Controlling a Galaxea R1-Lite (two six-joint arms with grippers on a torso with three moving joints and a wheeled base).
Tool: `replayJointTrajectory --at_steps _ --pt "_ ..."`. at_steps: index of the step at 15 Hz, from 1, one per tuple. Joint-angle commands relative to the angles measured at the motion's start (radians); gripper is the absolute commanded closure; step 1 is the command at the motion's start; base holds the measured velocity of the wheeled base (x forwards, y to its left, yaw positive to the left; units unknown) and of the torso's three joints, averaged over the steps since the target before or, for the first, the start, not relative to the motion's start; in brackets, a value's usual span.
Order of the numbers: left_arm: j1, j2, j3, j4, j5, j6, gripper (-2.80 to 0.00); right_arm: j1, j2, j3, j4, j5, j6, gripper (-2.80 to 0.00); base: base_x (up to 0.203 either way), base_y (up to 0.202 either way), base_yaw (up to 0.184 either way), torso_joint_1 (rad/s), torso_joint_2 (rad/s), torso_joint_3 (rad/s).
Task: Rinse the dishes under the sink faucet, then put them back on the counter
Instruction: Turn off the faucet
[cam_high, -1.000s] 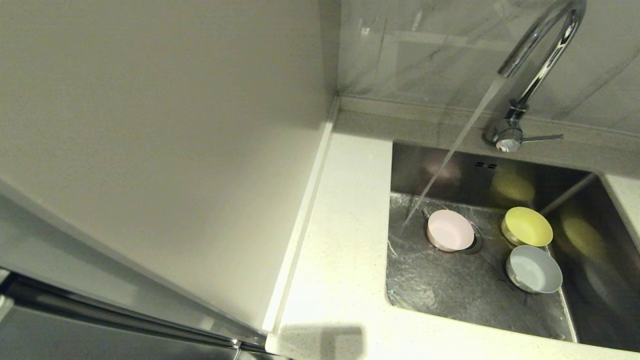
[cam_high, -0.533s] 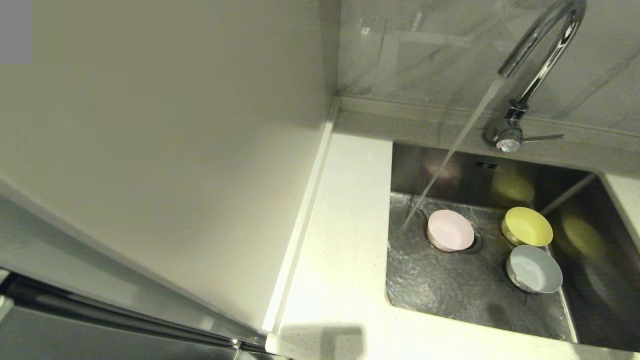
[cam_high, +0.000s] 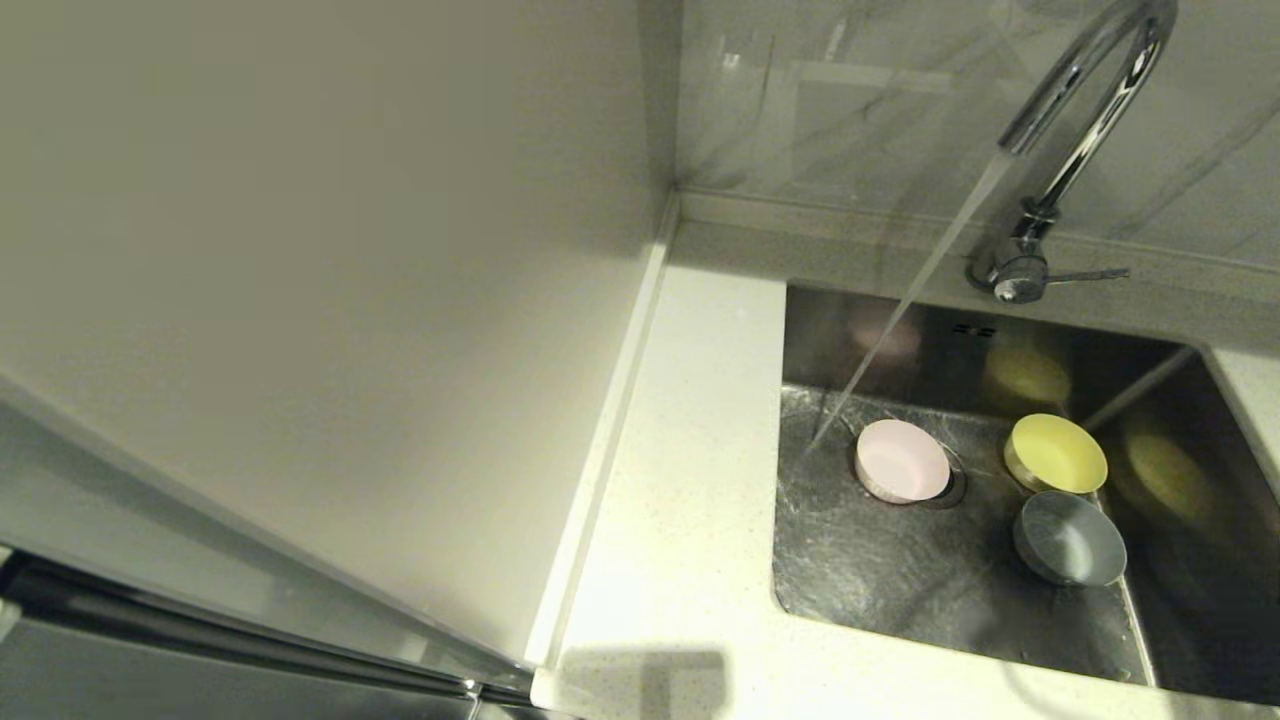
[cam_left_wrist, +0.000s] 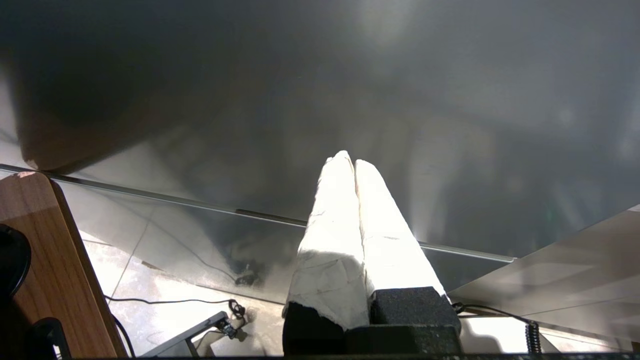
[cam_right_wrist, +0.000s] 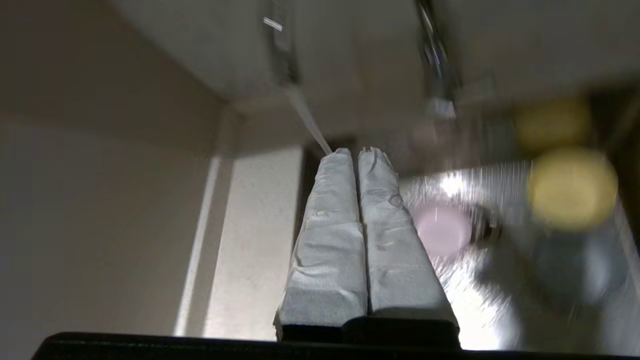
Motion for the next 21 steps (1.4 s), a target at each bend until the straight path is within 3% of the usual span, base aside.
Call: replayJointTrajectory --at_steps 1,3,6,10,12,15,21 --pt "0.000 0.000 0.003 0.000 0.000 -0.001 0.00 -0.098 0.182 -0.075 0.266 0.023 0.112 0.00 0.000 0.000 0.000 0.000 0.00 0.000" --pt "0.000 0.000 0.003 0.000 0.000 -0.001 0.00 -0.160 0.235 -0.081 0.322 0.085 0.104 0.00 0.000 0.000 0.000 0.000 0.00 0.000" --pt "0.000 0.000 0.003 0.000 0.000 -0.001 0.00 -0.176 0.281 -0.087 0.309 0.092 -0.078 0.00 0.000 0.000 0.000 0.000 0.00 0.000" --pt "0.000 0.000 0.003 0.000 0.000 -0.001 0.00 -0.172 0.323 -0.087 0.119 0.119 -0.299 0.00 0.000 0.000 0.000 0.000 0.00 0.000" --pt "0.000 0.000 0.003 0.000 0.000 -0.001 0.00 -0.173 0.361 -0.098 0.090 0.110 -0.380 0.00 0.000 0.000 0.000 0.000 0.00 0.000" --pt "0.000 0.000 0.003 0.000 0.000 -0.001 0.00 -0.175 0.402 -0.104 0.089 0.030 -0.503 0.00 0.000 0.000 0.000 0.000 0.00 0.000" --pt "0.000 0.000 0.003 0.000 0.000 -0.001 0.00 -0.159 0.529 -0.176 0.088 0.023 -0.675 0.00 0.000 0.000 0.000 0.000 0.00 0.000"
